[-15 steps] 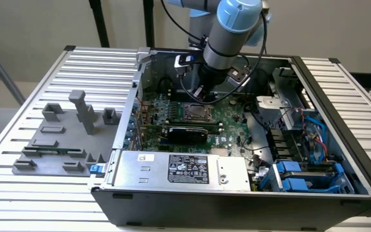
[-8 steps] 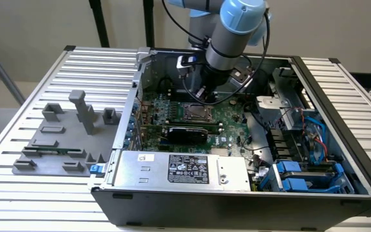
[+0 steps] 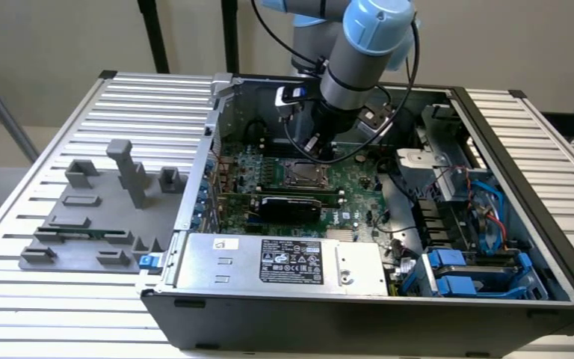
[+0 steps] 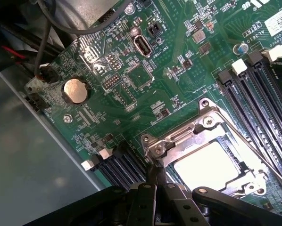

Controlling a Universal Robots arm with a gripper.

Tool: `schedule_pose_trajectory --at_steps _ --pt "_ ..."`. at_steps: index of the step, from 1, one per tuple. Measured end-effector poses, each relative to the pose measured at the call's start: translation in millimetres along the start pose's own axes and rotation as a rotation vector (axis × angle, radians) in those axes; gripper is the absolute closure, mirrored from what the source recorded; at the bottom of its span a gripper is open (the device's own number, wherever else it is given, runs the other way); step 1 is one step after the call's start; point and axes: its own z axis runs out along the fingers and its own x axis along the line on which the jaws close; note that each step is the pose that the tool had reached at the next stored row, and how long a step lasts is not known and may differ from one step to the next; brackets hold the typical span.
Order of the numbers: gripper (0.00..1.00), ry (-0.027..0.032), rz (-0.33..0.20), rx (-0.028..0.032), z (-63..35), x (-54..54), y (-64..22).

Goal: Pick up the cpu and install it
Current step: 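Install the first cpu locking lever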

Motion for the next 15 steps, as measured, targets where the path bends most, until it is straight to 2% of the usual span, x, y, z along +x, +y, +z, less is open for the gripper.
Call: schedule_pose_trajectory --at_steps 9,15 --pt "0.89 0.012 -0.002 0.009 0.0 0.1 0.2" --pt "0.89 0.0118 -0.002 0.0097 -8.4 0.0 -1.1"
